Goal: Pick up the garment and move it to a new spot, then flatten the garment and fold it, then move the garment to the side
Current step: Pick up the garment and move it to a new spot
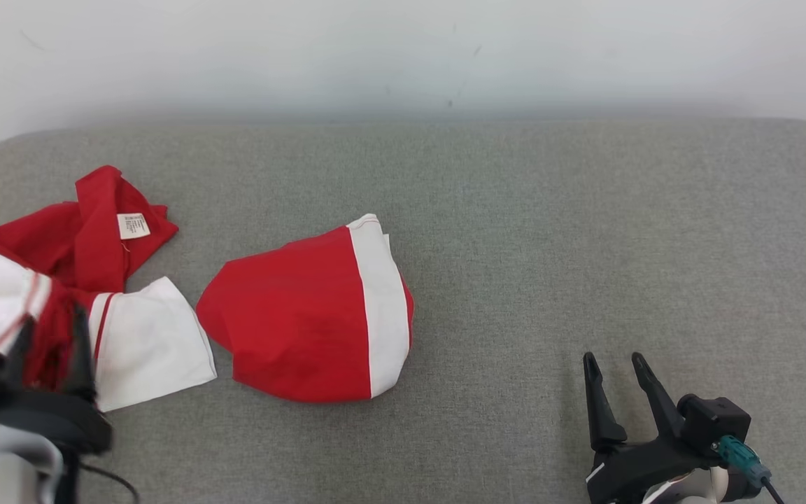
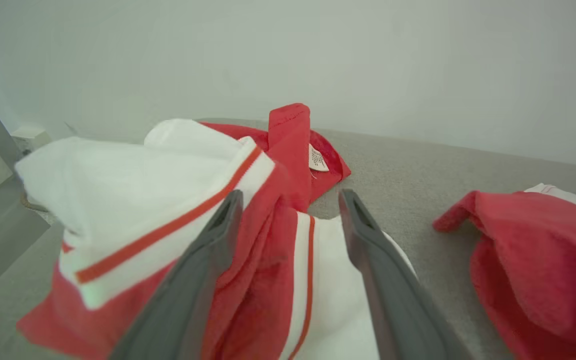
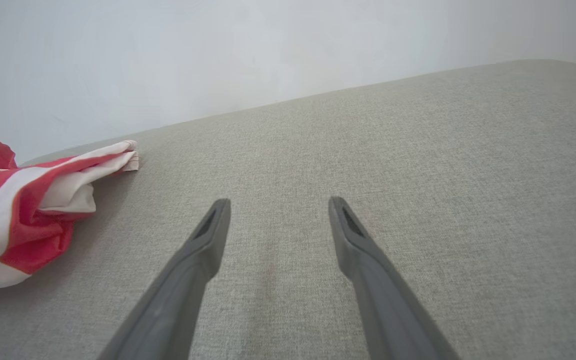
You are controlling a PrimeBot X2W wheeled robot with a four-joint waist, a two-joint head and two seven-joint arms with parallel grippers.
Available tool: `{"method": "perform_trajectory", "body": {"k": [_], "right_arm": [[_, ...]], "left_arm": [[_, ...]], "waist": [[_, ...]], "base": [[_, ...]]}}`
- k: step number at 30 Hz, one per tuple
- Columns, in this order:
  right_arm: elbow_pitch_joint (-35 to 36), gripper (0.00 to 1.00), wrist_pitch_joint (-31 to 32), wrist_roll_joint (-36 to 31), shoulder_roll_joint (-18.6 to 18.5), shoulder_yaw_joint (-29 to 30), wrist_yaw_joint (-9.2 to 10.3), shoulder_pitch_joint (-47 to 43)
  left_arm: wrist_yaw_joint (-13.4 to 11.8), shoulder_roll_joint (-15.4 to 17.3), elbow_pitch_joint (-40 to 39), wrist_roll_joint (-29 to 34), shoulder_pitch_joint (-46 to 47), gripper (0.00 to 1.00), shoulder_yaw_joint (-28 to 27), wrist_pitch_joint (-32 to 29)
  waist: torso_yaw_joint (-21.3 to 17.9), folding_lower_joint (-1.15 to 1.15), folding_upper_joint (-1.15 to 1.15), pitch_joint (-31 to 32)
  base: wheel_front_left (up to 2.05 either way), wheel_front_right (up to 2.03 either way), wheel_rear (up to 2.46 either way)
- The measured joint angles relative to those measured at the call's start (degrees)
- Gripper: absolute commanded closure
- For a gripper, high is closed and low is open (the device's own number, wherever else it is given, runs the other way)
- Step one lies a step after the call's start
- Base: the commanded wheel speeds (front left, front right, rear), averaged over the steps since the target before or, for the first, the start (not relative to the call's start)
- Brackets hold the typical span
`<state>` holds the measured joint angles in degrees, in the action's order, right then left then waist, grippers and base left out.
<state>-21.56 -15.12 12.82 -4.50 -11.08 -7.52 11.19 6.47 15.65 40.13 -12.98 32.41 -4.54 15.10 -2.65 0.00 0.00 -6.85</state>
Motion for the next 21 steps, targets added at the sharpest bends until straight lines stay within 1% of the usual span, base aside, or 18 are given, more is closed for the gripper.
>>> {"method": "perform_trajectory", "body": {"k": [1,3,6,11,17,21], "right_arm": [[0.1,0.0,0.0,-0.1,0.0,-0.1,0.0,0.0],[0.2,0.0,0.0,-0.2,0.0,-0.3,0.0,-0.1],[0.4,0.0,0.0,-0.4,0.0,-0.3,0.0,-0.4],[0.6,0.0,0.0,-0.6,-0.2,-1.2,0.0,-0.8],[1.1,0.0,0.0,-0.4,-0.2,-3.8,0.0,0.4],[1.1,0.0,0.0,-0.3,-0.3,-6.8,0.0,1.7]], "left_arm": [[-0.7,-1.1,-0.7,0.1,-1.1,0.0,-0.5,0.0],[-1.1,-2.9,-2.6,0.8,-3.3,0.0,-1.1,0.0],[-1.0,-5.5,-5.9,1.9,-6.0,0.0,-1.4,0.0],[-1.0,-10.1,-11.3,2.7,-10.5,0.0,-3.4,0.0],[-0.9,-12.3,-16.3,4.5,-14.7,0.0,-3.6,0.0],[-0.5,-12.5,-17.7,4.6,-15.6,0.0,-2.9,0.0]], "waist": [[0.0,0.0,0.0,0.3],[0.0,0.0,0.0,0.9],[0.0,-0.01,0.0,1.6],[0.5,0.0,0.0,2.3],[1.2,0.0,0.0,1.9],[2.1,0.0,0.0,1.7]], "base": [[0.0,0.0,0.0],[0.0,0.0,0.0],[0.0,0.0,0.0],[0.0,0.0,0.0],[0.0,0.0,0.0],[0.0,0.0,0.0]]}}
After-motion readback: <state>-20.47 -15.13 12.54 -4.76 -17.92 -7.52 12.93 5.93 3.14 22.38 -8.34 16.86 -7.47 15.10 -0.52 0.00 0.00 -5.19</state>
